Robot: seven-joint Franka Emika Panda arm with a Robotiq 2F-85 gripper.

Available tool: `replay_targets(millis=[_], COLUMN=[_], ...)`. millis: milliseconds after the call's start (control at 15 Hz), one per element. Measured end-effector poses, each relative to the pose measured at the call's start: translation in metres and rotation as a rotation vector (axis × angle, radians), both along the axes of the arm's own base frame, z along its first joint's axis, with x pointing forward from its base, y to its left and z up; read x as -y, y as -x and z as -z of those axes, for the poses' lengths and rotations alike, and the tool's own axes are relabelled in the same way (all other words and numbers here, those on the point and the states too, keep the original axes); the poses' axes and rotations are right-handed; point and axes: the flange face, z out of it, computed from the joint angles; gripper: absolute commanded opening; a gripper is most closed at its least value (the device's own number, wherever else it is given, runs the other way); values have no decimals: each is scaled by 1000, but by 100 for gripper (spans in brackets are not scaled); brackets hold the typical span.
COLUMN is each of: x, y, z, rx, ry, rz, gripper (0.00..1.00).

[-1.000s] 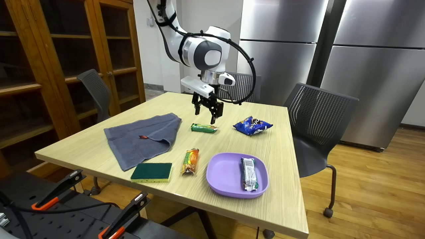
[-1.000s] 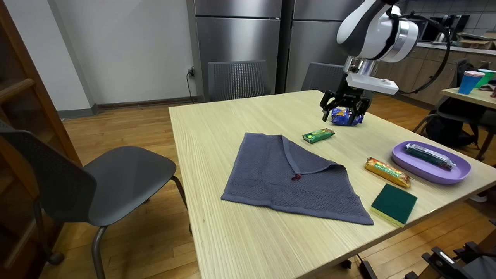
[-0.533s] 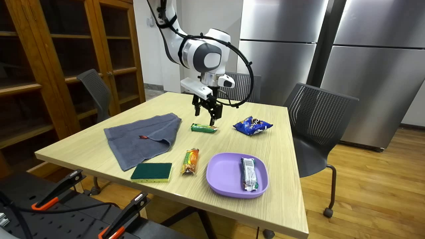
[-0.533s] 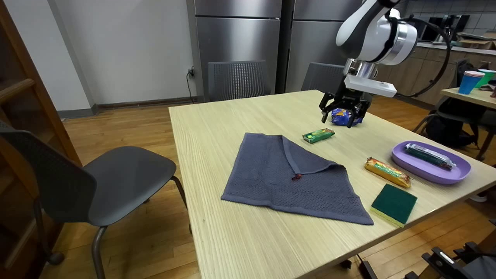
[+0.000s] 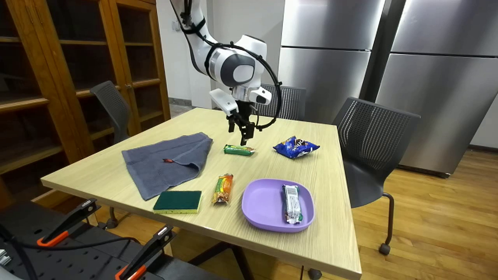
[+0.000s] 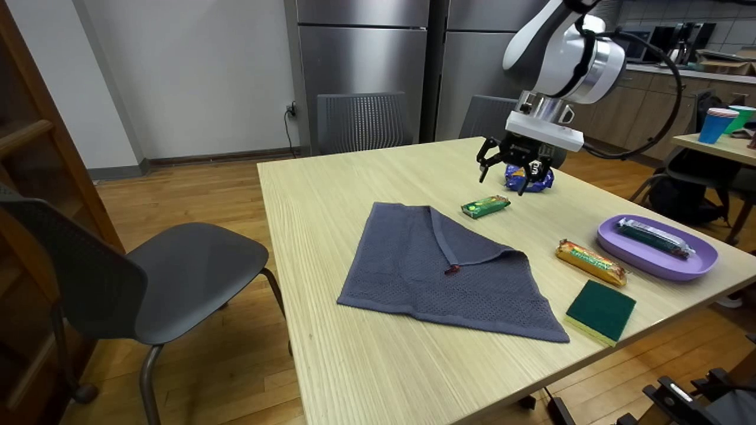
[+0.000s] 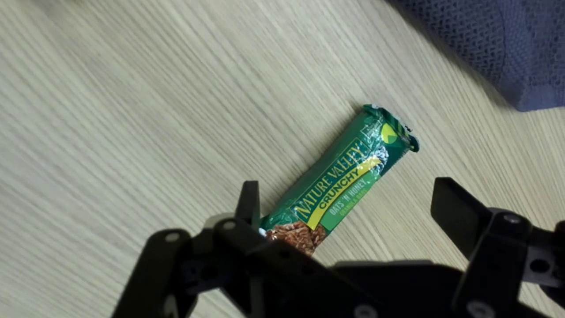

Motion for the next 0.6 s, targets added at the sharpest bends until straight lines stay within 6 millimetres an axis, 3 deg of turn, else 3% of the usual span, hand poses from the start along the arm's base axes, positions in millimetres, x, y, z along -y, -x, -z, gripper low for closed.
replay_targets(millis=[600], x=[-15], y=[-13], z=[10], rx=[-8], ry=[-19], rz=[232], gripper=[100])
